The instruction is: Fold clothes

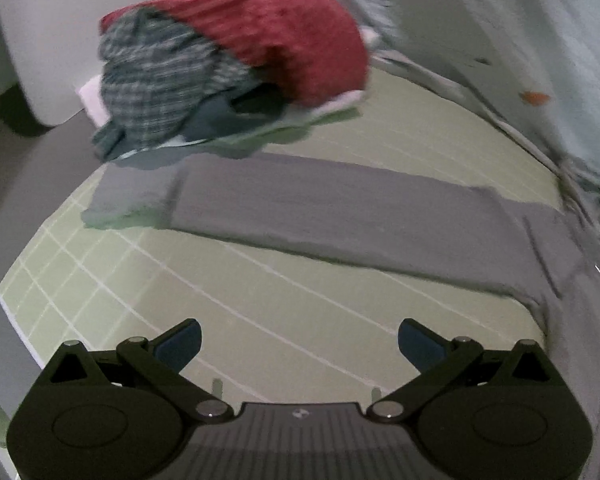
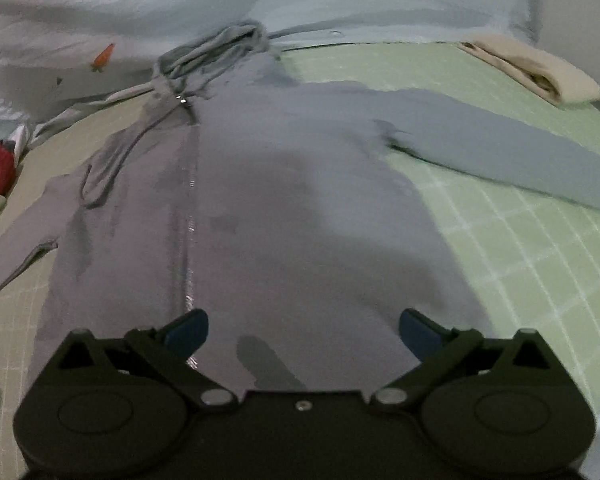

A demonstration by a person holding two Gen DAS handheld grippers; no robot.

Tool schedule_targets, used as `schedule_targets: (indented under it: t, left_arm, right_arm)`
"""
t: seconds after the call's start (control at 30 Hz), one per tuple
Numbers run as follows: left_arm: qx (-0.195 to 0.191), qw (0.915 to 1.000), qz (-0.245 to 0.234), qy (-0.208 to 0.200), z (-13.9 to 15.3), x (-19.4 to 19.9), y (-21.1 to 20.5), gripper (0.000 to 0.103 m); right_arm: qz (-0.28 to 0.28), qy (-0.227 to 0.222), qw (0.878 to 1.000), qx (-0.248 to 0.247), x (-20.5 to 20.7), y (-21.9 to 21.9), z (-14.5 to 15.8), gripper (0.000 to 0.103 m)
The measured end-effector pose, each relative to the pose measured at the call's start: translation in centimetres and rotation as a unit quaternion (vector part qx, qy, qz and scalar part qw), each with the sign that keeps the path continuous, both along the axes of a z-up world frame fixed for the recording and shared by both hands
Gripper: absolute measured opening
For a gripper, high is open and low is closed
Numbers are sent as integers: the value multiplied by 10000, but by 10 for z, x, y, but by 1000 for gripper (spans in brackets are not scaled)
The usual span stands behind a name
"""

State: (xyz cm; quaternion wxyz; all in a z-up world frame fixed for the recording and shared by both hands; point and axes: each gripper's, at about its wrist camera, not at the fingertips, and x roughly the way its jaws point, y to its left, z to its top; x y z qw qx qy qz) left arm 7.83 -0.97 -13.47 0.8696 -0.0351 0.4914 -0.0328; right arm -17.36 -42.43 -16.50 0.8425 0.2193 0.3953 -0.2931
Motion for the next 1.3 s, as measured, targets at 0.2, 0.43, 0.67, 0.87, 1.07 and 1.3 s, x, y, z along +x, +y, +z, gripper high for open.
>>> schedule_targets:
  t: [0.2,0.43,0.67,0.87,1.07,1.3]
  left_arm:
    - [-47,9984,534,160,-15,43,35,103]
    - [-53,9950,992,129,-27,83,63,103]
    - [-159,9865,1594,345,-48,111,89,103]
    - [165,9815,1882,311,-51,121,91,95]
    - [553,9879,1446,104,-42,118,76,49]
    - [712,9952,594,-296,-23,98,26,5]
  right_arm:
    - [73,287,9994,-194,41,5,-4,103]
    - [-110,400,9982,-431,56,10,-20,103]
    - [-323,129,9966,-748,51,22,-22,103]
    - [-468,52,9952,-861,52,25,-24,103]
    - [-511,2,9944,-925,52,27,-25,103]
    - [-507,-55,9938,-983,51,28,-25,103]
